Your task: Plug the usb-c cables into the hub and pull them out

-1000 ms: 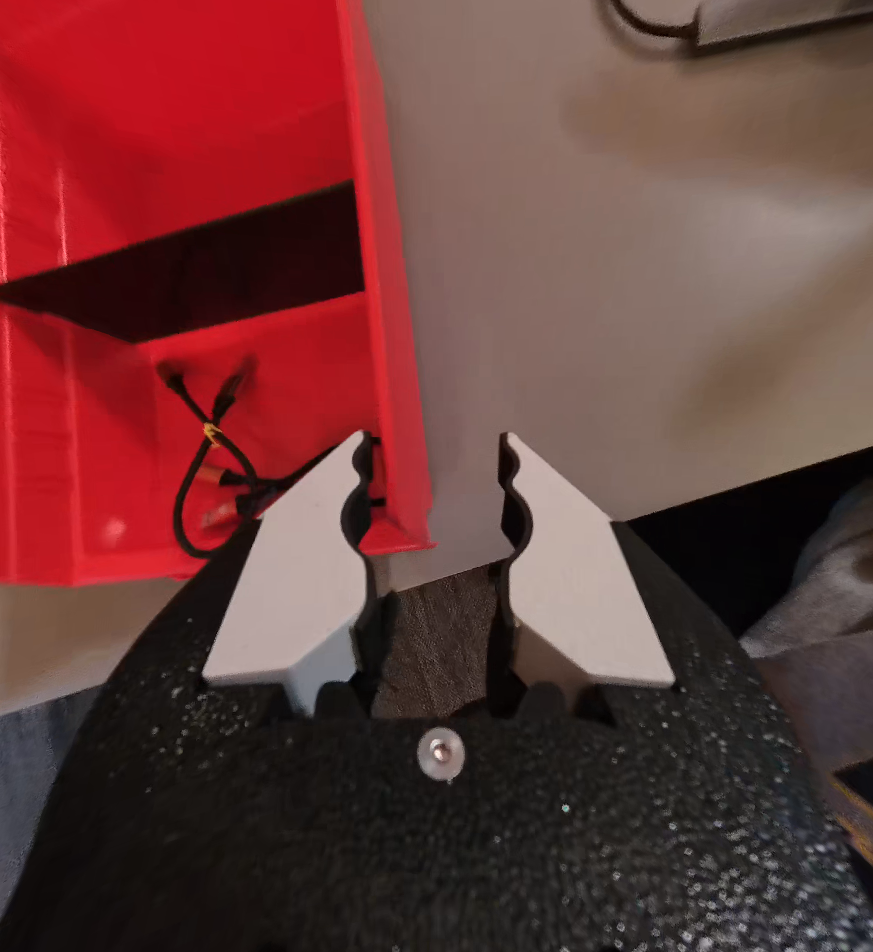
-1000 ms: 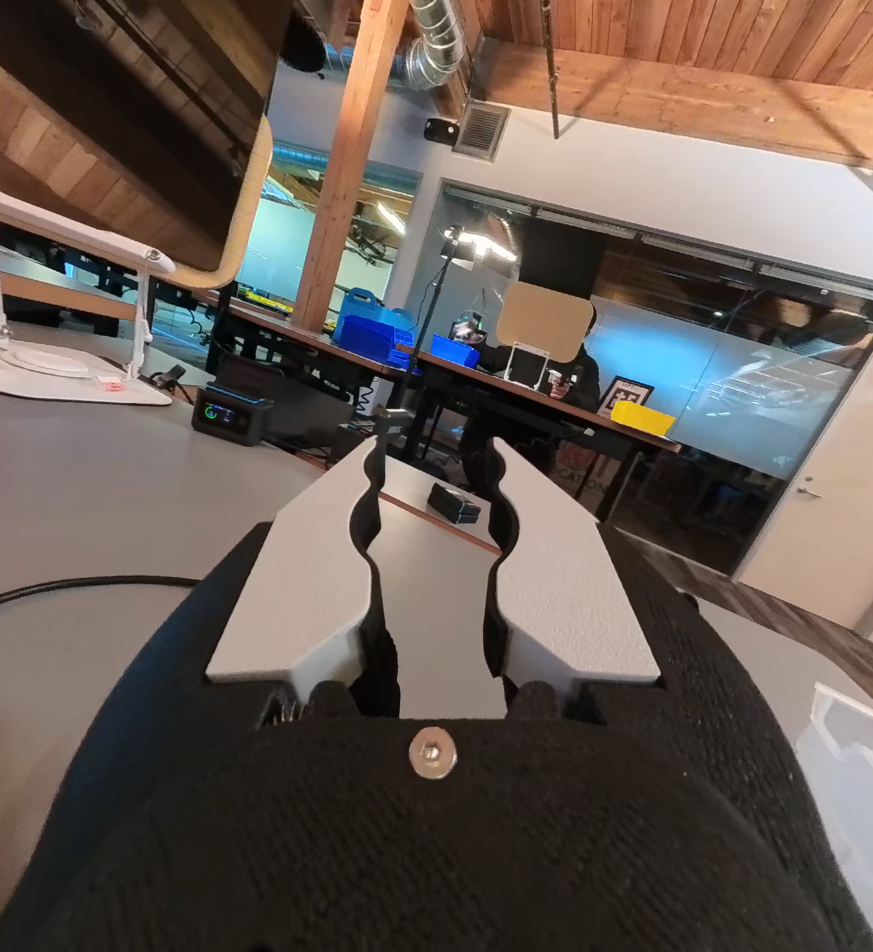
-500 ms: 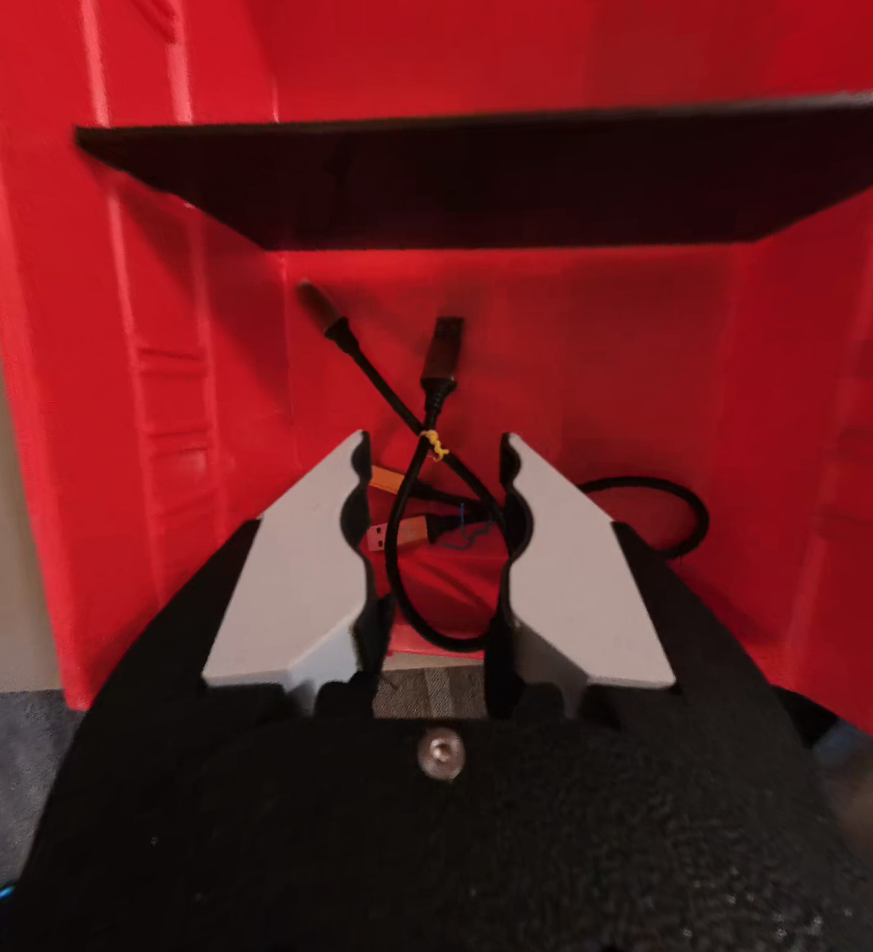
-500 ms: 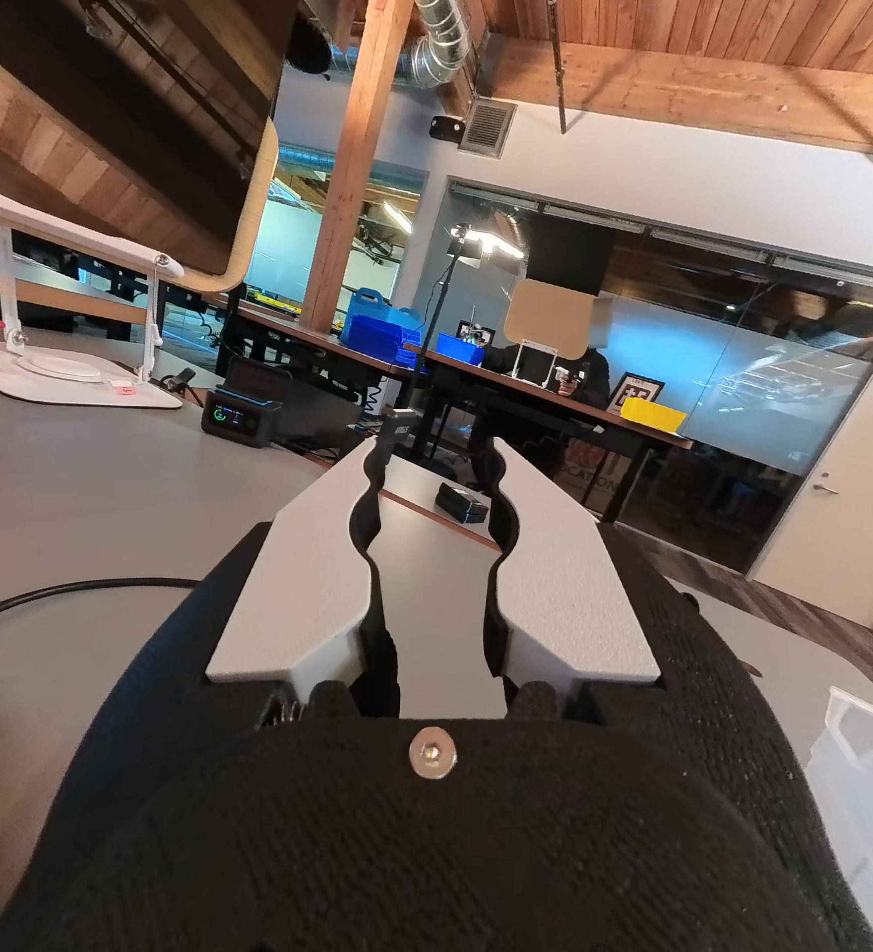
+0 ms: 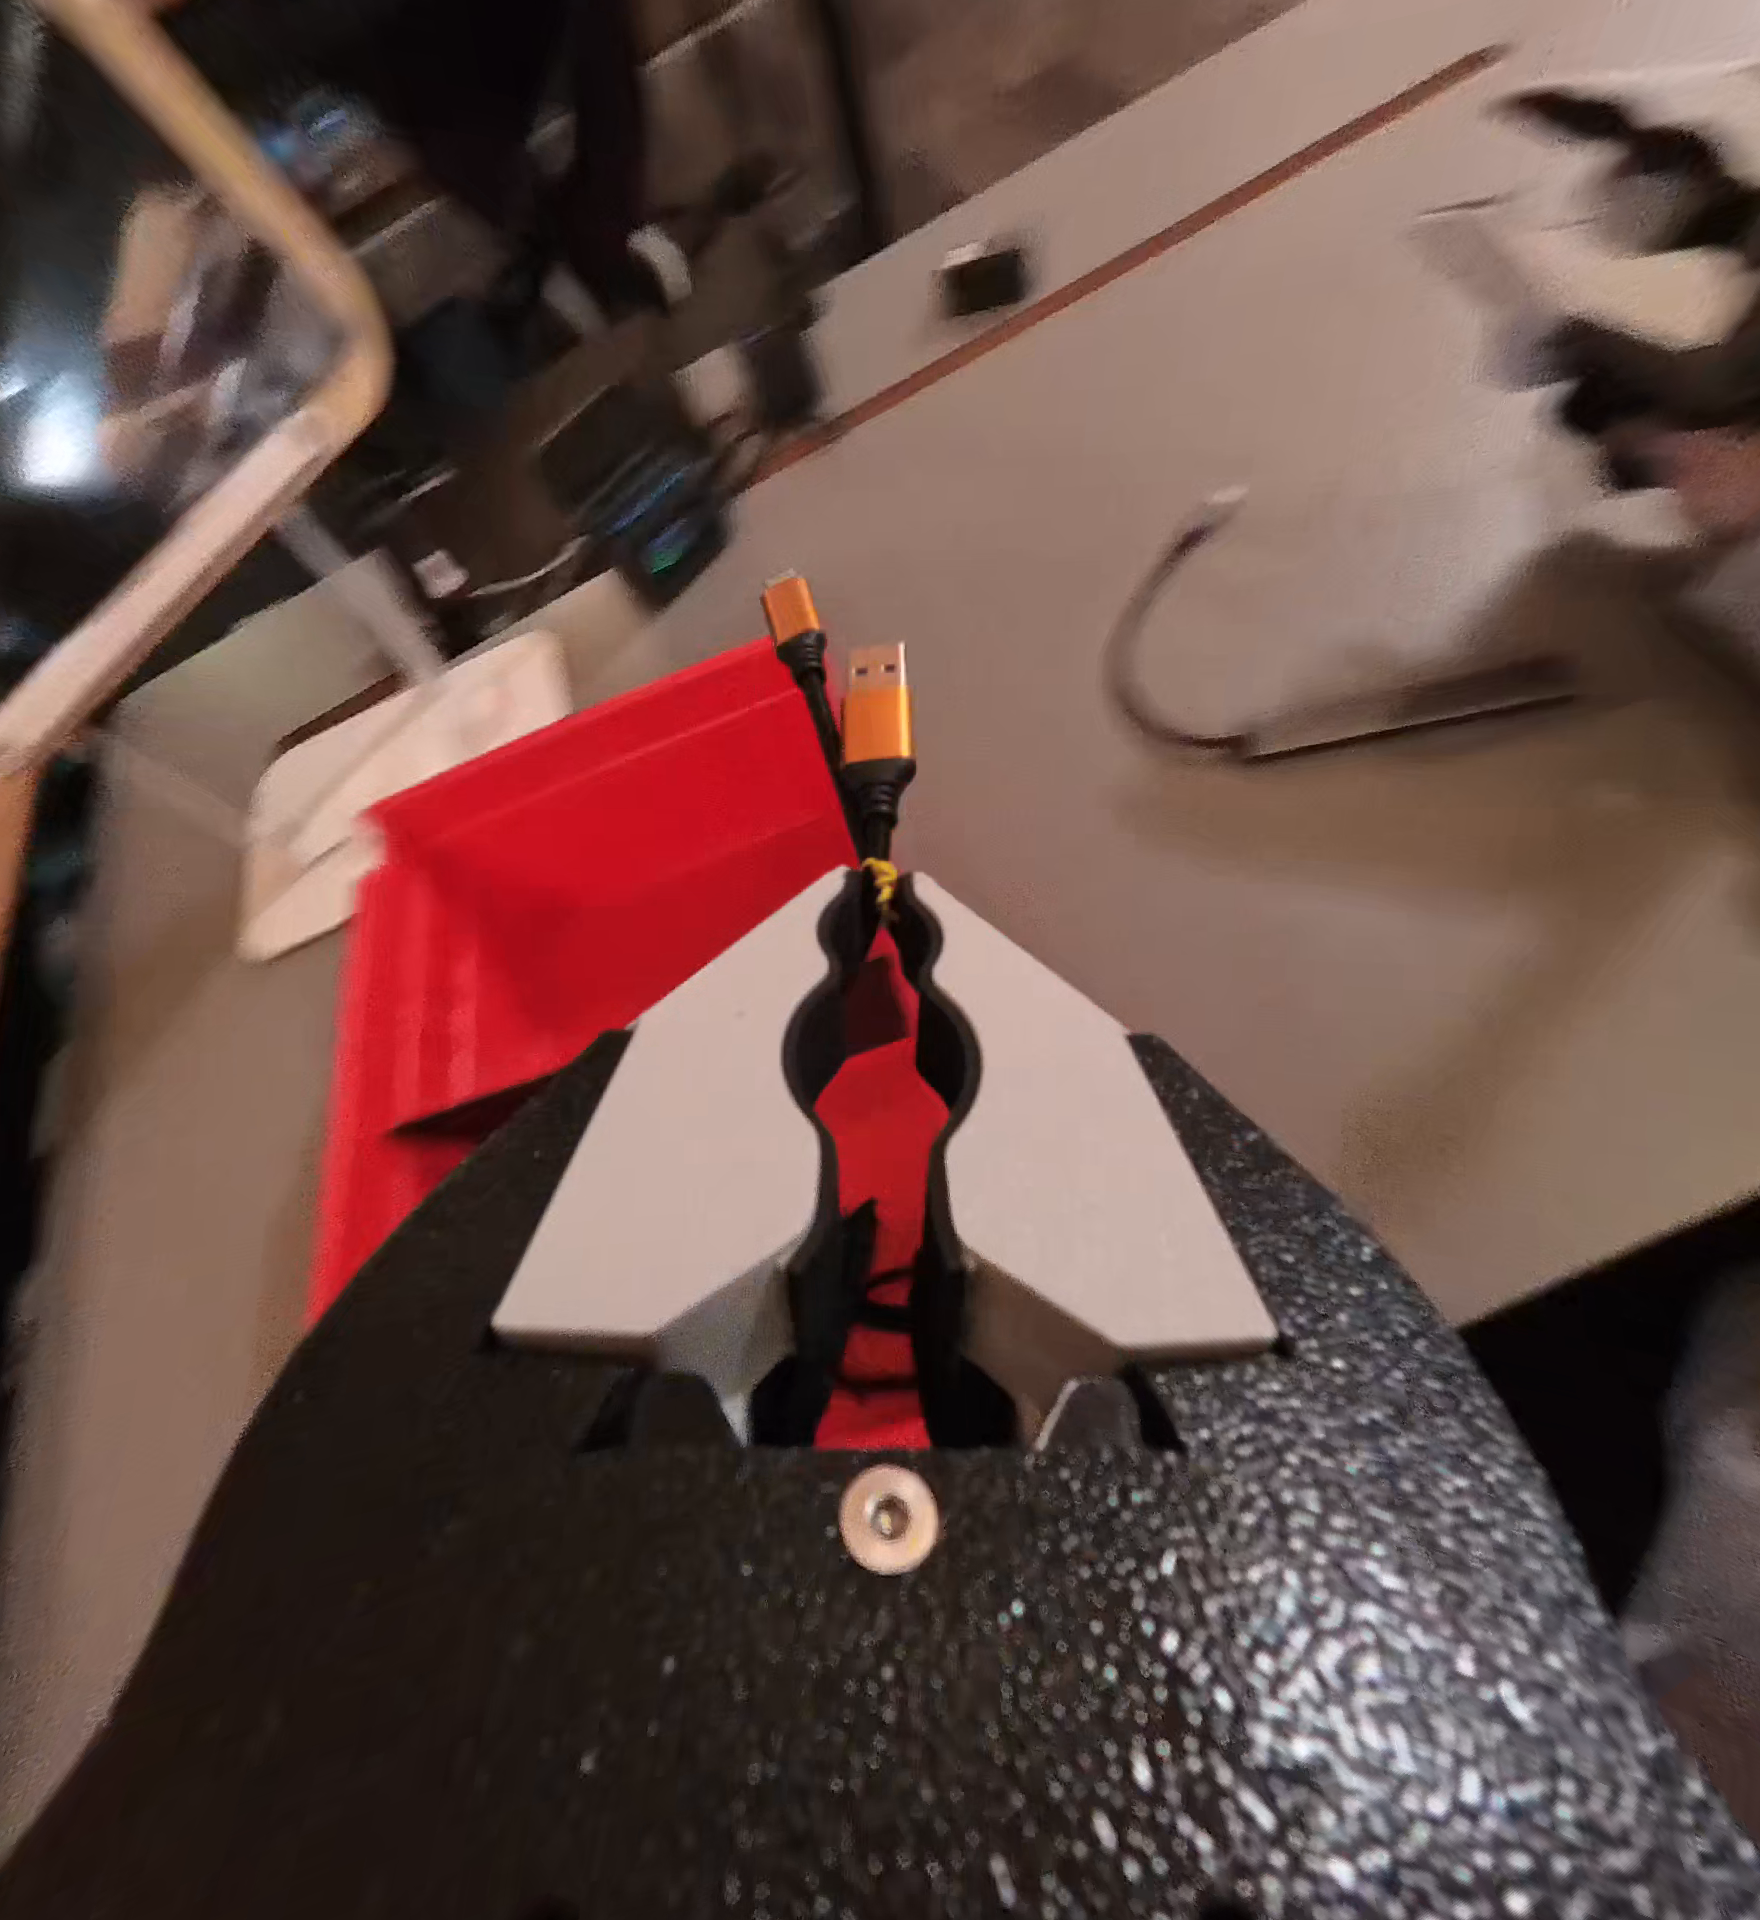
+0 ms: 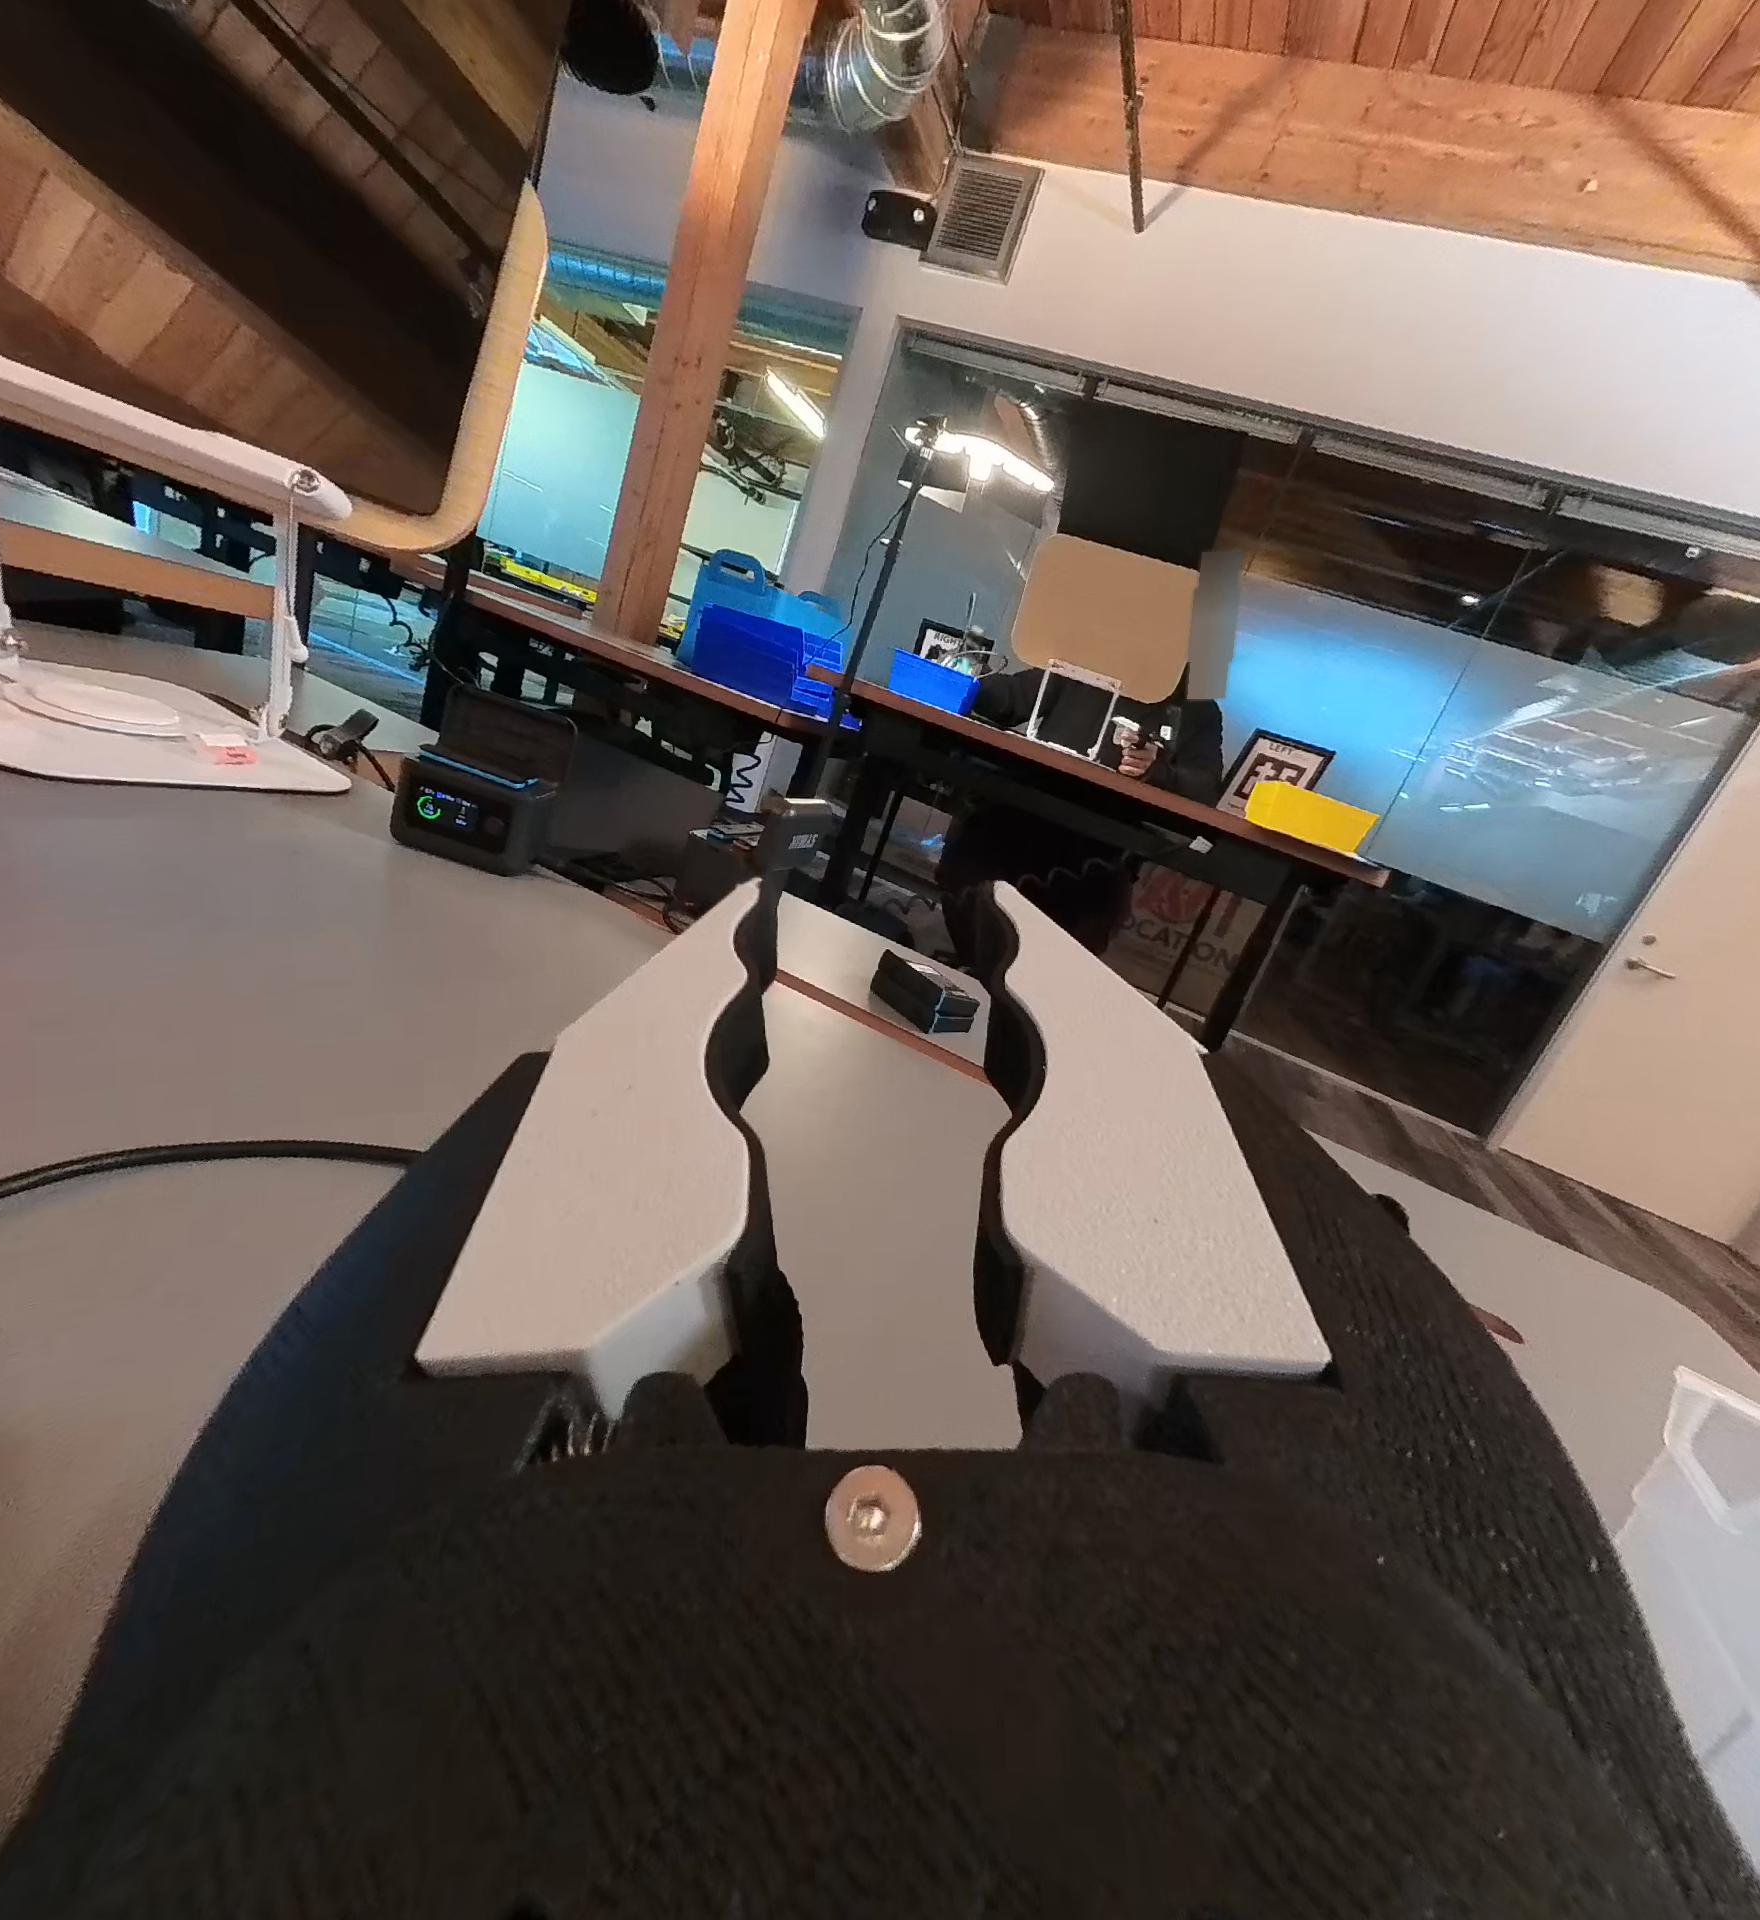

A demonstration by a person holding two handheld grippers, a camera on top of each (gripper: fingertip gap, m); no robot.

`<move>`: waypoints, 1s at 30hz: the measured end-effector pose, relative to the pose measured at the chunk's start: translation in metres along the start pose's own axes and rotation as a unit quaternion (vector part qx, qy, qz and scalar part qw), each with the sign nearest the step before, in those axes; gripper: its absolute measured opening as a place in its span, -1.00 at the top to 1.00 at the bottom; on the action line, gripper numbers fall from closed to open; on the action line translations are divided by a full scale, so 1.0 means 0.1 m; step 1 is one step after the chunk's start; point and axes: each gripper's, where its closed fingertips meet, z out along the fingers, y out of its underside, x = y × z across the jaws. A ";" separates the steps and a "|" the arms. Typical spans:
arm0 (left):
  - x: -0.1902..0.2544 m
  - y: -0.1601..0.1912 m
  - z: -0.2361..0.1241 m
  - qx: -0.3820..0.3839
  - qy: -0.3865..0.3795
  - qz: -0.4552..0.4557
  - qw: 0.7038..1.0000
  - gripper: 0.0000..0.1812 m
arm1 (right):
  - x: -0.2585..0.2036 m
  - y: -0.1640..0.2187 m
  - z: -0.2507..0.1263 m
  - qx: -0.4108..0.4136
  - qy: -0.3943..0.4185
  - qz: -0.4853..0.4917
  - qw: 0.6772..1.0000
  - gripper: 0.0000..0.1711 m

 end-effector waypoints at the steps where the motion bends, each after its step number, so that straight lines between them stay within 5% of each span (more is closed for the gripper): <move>1: 0.25 -0.06 0.08 0.005 0.030 0.016 0.999 0.95 | 0.00 0.00 0.00 0.000 0.000 -0.001 1.000 0.57; 8: 1.48 0.30 0.88 -0.061 0.132 0.128 0.981 0.95 | 0.01 0.03 0.01 -0.004 0.000 0.001 1.000 0.57; 14: 1.53 0.52 1.21 -0.081 0.104 0.131 0.983 0.86 | 0.02 0.04 0.01 -0.007 -0.002 0.017 1.000 0.58; 18: 1.69 0.45 1.10 -0.049 0.139 0.137 0.980 0.63 | 0.03 0.05 0.02 -0.008 -0.002 0.025 1.000 0.57; 21: 1.84 -0.01 0.60 0.099 0.211 0.098 0.968 0.56 | 0.05 0.05 0.02 -0.007 0.001 0.031 1.000 0.57; 25: 1.21 -0.25 0.01 0.189 0.167 0.083 0.964 0.57 | 0.06 0.05 0.02 -0.005 0.003 0.048 0.999 0.57; 30: -0.14 0.31 -0.05 0.020 0.025 0.133 0.991 0.47 | 0.07 0.06 0.03 -0.004 0.005 0.064 0.998 0.57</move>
